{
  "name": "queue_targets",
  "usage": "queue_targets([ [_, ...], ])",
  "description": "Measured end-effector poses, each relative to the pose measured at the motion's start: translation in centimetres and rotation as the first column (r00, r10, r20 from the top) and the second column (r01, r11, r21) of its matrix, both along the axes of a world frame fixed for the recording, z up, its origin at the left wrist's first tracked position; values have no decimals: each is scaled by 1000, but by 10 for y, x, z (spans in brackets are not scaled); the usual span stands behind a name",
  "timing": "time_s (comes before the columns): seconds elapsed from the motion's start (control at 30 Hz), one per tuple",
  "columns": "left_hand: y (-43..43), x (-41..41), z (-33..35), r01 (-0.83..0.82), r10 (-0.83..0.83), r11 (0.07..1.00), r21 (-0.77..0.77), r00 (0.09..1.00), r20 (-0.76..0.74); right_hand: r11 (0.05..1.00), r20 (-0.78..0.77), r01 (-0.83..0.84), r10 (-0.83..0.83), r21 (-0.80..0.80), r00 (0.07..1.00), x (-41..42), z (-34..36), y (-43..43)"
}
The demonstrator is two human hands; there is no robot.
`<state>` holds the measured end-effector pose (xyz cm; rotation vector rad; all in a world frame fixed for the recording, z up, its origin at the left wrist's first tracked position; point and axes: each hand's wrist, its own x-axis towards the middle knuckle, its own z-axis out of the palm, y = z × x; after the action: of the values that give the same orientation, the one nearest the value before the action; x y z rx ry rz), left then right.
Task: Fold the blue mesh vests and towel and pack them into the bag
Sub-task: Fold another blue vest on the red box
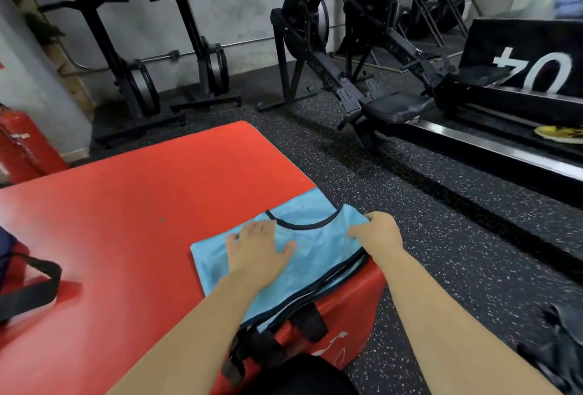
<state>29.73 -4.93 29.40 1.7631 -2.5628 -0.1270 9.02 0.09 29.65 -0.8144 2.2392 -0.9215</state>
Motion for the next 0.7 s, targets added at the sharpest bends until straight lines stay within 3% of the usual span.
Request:
queue_targets([
  [0.1, -32, 0, 17, 82, -81, 995, -61, 997, 13, 999, 68, 26, -29, 35, 997, -6, -1, -5],
  [0.3, -88, -57, 16, 178, -168, 975, 132, 982, -81, 996, 20, 26, -28, 80, 999, -8, -5, -10],
  [0.47, -114, -105, 1, 155, -134, 964, 214, 985, -110, 997, 49, 15, -19, 73, 999, -12, -10, -13],
  [0.6, -129, -106, 10, 187, -93, 917, 352, 959, -266, 999, 69, 12, -9, -48, 998, -14, -3, -14],
  [0.7, -139, -85, 35, 253, -58, 888, 384, 890, -453, 993, -94, -65, 56, -98, 994, -1, 19, -12],
])
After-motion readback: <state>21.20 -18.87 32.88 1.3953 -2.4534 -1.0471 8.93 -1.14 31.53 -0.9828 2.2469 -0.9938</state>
